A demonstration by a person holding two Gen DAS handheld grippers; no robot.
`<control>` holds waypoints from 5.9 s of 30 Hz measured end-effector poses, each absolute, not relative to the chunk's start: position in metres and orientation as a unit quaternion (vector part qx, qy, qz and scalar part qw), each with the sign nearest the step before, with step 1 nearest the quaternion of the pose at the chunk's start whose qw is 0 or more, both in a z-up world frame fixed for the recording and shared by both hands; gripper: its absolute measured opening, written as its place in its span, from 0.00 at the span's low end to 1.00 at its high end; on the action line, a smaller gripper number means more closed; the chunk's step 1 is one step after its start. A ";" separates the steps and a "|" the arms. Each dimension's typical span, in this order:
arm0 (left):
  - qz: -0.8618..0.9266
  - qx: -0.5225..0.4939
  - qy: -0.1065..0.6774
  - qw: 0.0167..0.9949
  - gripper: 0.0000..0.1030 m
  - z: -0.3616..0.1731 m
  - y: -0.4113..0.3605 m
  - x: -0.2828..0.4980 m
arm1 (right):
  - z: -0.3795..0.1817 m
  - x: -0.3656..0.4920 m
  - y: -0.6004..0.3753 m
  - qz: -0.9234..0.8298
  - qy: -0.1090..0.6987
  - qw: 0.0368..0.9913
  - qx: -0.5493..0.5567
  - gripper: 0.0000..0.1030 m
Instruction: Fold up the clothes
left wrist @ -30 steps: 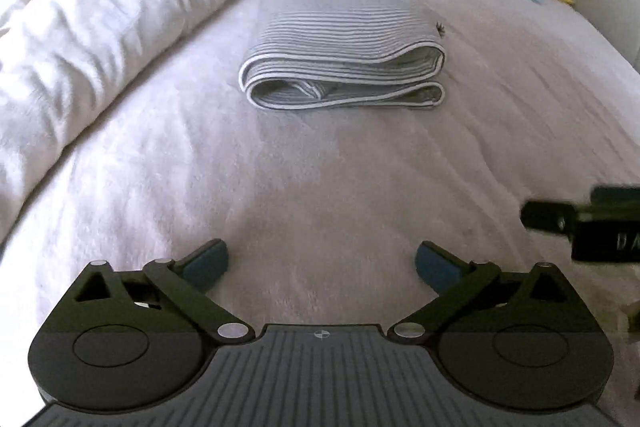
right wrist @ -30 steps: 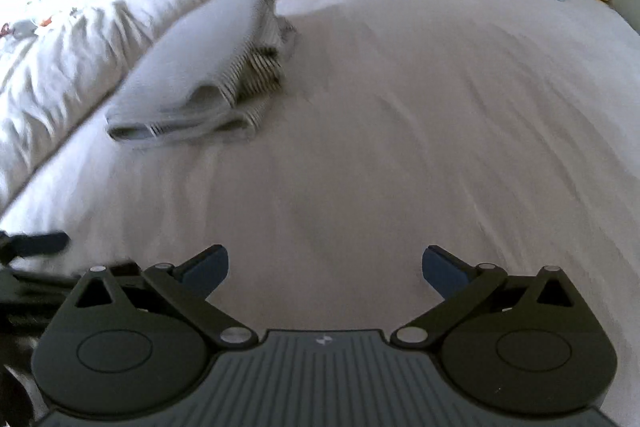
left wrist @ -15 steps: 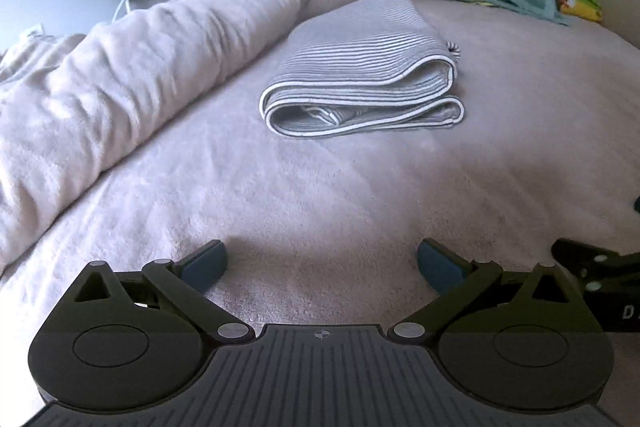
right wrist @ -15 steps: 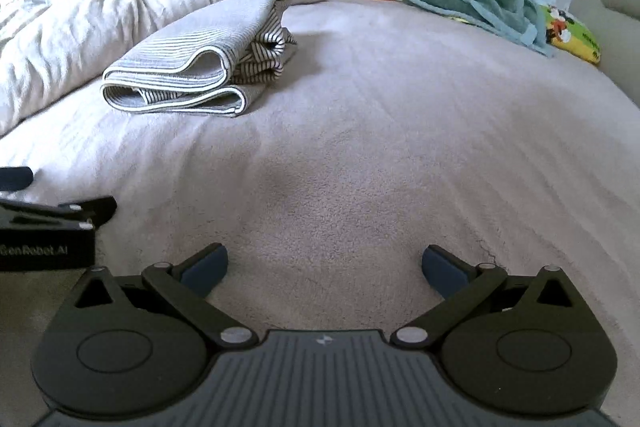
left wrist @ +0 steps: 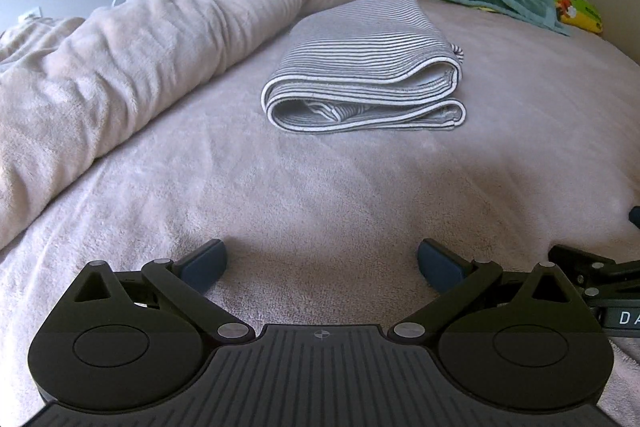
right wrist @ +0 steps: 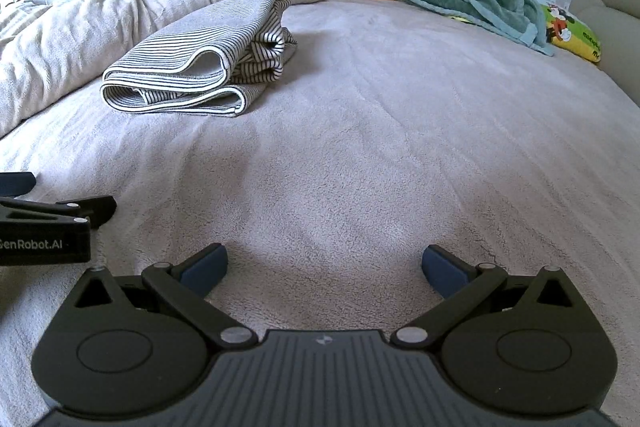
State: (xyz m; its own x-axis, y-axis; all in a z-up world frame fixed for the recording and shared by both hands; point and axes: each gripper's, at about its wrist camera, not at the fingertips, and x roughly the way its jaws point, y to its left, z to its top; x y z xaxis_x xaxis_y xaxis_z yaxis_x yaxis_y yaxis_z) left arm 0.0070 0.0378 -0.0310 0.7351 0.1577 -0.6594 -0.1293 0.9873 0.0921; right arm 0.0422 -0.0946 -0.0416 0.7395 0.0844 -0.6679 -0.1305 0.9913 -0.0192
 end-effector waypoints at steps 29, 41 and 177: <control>0.076 0.020 0.356 0.931 1.00 -0.031 0.039 0.007 | -0.042 0.043 -0.094 0.057 0.356 0.932 -0.032 1.00; 0.075 0.020 0.356 0.931 1.00 -0.031 0.039 0.008 | -0.042 0.043 -0.094 0.057 0.357 0.932 -0.032 1.00; 0.049 0.013 0.399 0.915 1.00 -0.025 0.038 0.004 | -0.042 0.043 -0.092 0.055 0.355 0.933 -0.032 1.00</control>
